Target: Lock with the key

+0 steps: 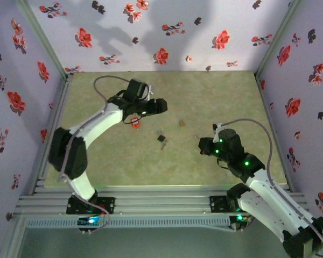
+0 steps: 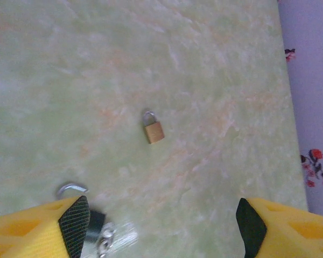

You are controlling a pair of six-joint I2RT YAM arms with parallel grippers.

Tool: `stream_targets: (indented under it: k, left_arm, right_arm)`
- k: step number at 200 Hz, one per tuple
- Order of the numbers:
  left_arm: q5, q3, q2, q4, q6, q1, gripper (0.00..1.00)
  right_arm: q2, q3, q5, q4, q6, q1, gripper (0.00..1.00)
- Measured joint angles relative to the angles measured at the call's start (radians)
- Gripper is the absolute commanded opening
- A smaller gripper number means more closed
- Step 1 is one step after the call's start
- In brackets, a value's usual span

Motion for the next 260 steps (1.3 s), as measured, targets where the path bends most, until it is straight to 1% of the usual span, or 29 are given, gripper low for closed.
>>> stream_targets:
  k: [14,18,21,53,59,65,107,136,160,194,222,260]
  left_arm:
    - [-0.066,-0.094,-0.093,0.018,0.021,-0.01,0.81]
    - [-0.083,-0.116,-0.115,0.02,0.025,-0.013,0.89]
    - [-0.099,-0.14,-0.138,0.026,0.031,-0.016,0.9]
    - [-0.216,-0.336,-0.314,0.08,0.054,-0.027,0.93]
    - [-0.238,-0.37,-0.343,0.09,0.056,-0.027,0.98]
    - [-0.257,-0.4,-0.37,0.103,0.058,-0.027,0.99]
    - [-0.389,-0.604,-0.551,0.189,0.058,-0.027,1.0]
    - [-0.482,-0.713,-0.622,0.235,0.058,-0.027,1.0]
    - [-0.547,-0.774,-0.647,0.264,0.058,-0.027,1.0]
    - [-0.614,-0.795,-0.683,0.288,0.057,-0.026,1.0]
    - [-0.643,-0.813,-0.717,0.311,0.053,-0.026,1.0]
    - [-0.658,-0.814,-0.719,0.312,0.053,-0.026,1.0]
  right_arm:
    - [0.039,0.023,0.001,0.001,-0.007,-0.005,0.0]
    - [0.049,0.029,0.001,0.003,-0.008,-0.006,0.0]
    - [0.06,0.034,0.003,0.005,-0.011,-0.007,0.0]
    - [0.205,0.108,0.007,0.016,-0.026,-0.018,0.0]
    - [0.233,0.123,0.008,0.018,-0.03,-0.019,0.0]
    - [0.261,0.137,0.01,0.021,-0.033,-0.02,0.0]
    - [0.485,0.256,0.026,0.049,-0.056,-0.027,0.0]
    - [0.638,0.339,0.03,0.077,-0.064,-0.032,0.0]
    - [0.758,0.403,0.029,0.085,-0.069,-0.041,0.0]
    - [0.9,0.503,0.028,0.084,-0.085,-0.052,0.0]
    - [0.98,0.565,0.009,0.084,-0.097,-0.085,0.0]
    - [1.072,0.605,-0.021,0.082,-0.105,-0.136,0.0]
